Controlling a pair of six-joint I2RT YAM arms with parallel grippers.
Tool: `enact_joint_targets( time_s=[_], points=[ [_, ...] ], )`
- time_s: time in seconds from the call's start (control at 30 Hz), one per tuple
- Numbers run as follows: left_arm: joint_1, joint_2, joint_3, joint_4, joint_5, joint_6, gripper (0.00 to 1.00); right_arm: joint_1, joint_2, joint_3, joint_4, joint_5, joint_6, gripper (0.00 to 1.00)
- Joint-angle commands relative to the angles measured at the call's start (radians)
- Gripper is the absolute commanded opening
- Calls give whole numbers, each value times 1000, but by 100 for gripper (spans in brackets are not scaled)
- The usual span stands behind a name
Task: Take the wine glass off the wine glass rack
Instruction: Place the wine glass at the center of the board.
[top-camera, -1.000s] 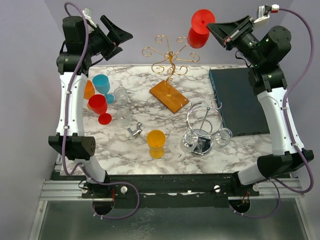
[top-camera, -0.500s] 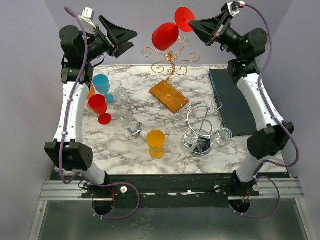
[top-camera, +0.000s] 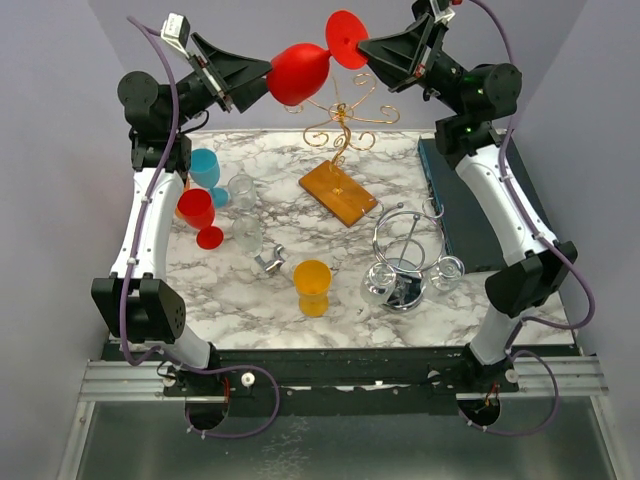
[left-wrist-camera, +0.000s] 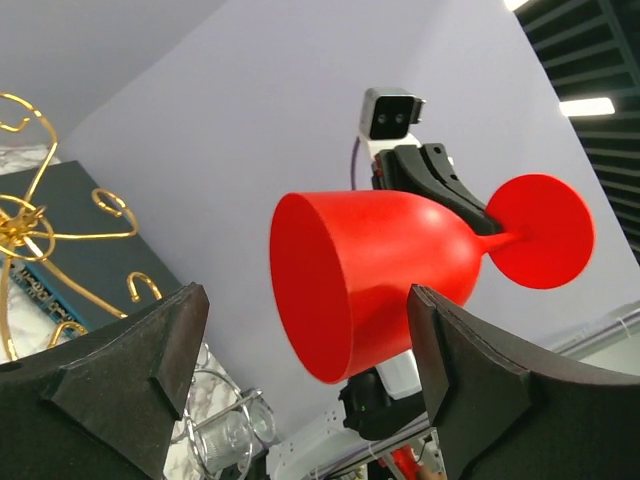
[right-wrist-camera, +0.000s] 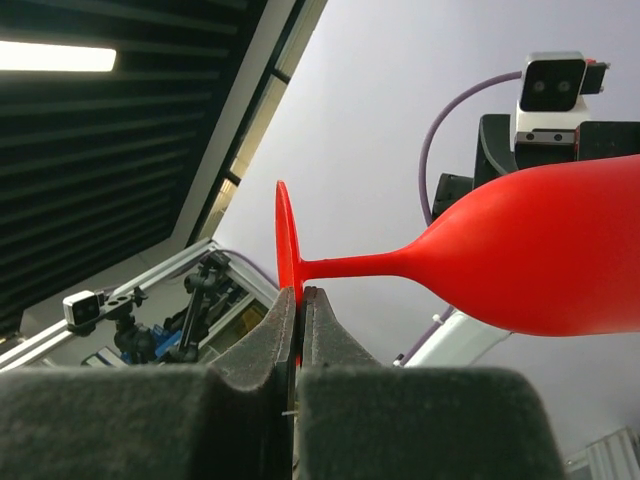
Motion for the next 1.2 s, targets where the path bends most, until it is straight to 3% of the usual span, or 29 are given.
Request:
enact_joint_targets(
  time_s=[0.0, 0.57, 0.77, 1.0, 1.17],
  points=[
    [5, -37, -21, 259, 48, -151, 85, 14, 31, 34, 37, -5, 30, 1],
    [4, -14, -58, 579, 43, -436, 67, 22, 102, 96, 105, -3, 132, 1],
    [-9, 6, -55, 723, 15, -566, 55, 21, 143, 135, 115, 1, 164, 1],
    [-12, -7, -45, 743, 6, -602, 38, 22, 151, 128, 103, 7, 161, 1],
    [-12, -20, -55, 746, -1, -610, 21, 22, 130, 90, 82, 1, 127, 0]
  ],
)
